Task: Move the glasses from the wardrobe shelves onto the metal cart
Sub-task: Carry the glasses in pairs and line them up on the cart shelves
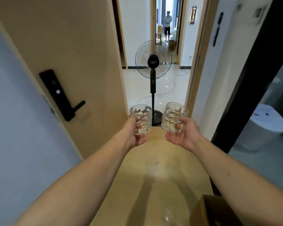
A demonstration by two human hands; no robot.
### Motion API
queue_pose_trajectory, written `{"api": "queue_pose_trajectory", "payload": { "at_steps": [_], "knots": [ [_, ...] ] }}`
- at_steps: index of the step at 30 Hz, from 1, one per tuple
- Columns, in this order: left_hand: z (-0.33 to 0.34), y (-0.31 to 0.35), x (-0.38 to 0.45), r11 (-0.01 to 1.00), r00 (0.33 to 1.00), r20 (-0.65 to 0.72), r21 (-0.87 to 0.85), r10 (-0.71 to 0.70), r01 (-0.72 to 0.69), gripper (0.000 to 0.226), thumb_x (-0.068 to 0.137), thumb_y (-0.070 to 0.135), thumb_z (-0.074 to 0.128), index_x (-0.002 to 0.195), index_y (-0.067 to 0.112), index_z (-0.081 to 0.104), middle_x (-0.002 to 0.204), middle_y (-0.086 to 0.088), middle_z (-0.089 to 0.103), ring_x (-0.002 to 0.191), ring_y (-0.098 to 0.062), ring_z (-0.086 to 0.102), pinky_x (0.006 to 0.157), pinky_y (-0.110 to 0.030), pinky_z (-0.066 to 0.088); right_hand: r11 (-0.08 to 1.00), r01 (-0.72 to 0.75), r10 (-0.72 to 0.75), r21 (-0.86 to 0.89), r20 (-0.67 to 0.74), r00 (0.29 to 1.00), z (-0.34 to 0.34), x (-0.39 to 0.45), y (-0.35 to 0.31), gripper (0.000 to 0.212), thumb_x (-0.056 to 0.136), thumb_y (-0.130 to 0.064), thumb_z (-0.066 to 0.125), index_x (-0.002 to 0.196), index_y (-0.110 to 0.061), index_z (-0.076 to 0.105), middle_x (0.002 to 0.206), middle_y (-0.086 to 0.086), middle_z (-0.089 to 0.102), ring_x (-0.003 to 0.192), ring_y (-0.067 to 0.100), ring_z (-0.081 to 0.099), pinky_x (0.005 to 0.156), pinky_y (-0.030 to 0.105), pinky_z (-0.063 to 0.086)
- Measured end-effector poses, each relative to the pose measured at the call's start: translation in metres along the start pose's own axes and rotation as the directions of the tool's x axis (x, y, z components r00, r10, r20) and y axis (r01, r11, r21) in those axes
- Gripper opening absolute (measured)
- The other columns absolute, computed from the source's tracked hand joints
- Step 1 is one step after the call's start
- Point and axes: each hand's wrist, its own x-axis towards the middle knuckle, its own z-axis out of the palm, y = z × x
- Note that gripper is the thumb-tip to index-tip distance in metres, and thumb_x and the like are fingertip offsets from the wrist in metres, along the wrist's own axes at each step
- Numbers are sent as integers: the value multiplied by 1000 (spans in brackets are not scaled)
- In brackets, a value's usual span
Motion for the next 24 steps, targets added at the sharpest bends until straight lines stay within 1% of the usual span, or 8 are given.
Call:
{"api": "queue_pose_trajectory", "payload": {
  "at_steps": [2,4,6,8,10,14,20,24],
  "knots": [
    [-7,14,-15,998,999,-16,-60,31,-32,40,93,36,47,55,24,41,73,-2,46,62,-20,42,69,-32,46,999,6,-3,-49,56,998,13,-5,-15,38,92,-37,52,62,-15,46,101,24,60,103,38,61,88,49,54],
    [-16,23,-32,989,998,-31,-130,62,-65,44,93,35,45,51,24,39,79,-3,49,70,-22,48,71,-31,44,993,9,4,-116,114,993,24,-8,-23,36,90,-37,53,61,-15,46,97,22,59,96,37,62,80,46,56],
    [-29,26,-49,979,991,-83,-168,103,-116,40,98,38,44,61,23,43,90,-7,59,85,-26,58,79,-35,52,984,22,8,-179,164,986,36,-9,-27,35,87,-36,55,60,-15,47,91,20,60,87,36,62,72,41,57],
    [-42,22,-68,971,983,-140,-186,122,-147,30,99,40,46,78,20,52,98,-16,64,89,-30,62,77,-39,55,969,28,25,-244,212,977,49,-10,-26,35,85,-35,57,58,-15,48,87,18,59,80,33,62,70,39,58],
    [-56,15,-88,965,971,-206,-204,124,-167,25,99,39,47,91,16,54,98,-21,65,87,-32,63,72,-39,57,954,33,50,-299,265,963,61,-13,-20,35,84,-35,57,57,-15,47,83,17,60,75,31,62,69,39,57],
    [-83,-7,-129,935,921,-379,-285,93,-212,35,99,40,49,72,17,46,96,-21,63,84,-31,61,76,-39,56,906,29,147,-422,378,914,84,-25,7,37,86,-36,57,57,-16,45,79,19,64,76,32,62,72,43,58],
    [-123,-33,-194,873,844,-530,-372,81,-317,37,100,40,48,73,14,47,111,-25,58,90,-34,58,68,-40,58,832,88,245,-547,505,828,118,-65,53,37,89,-34,52,57,-16,44,80,22,65,74,32,61,87,51,56],
    [-154,-55,-241,823,784,-614,-396,92,-407,33,98,37,50,74,14,48,110,-24,60,87,-34,61,68,-38,60,781,169,289,-602,588,756,149,-102,81,38,88,-35,49,54,-19,40,74,22,64,61,28,61,68,42,58]
  ]
}}
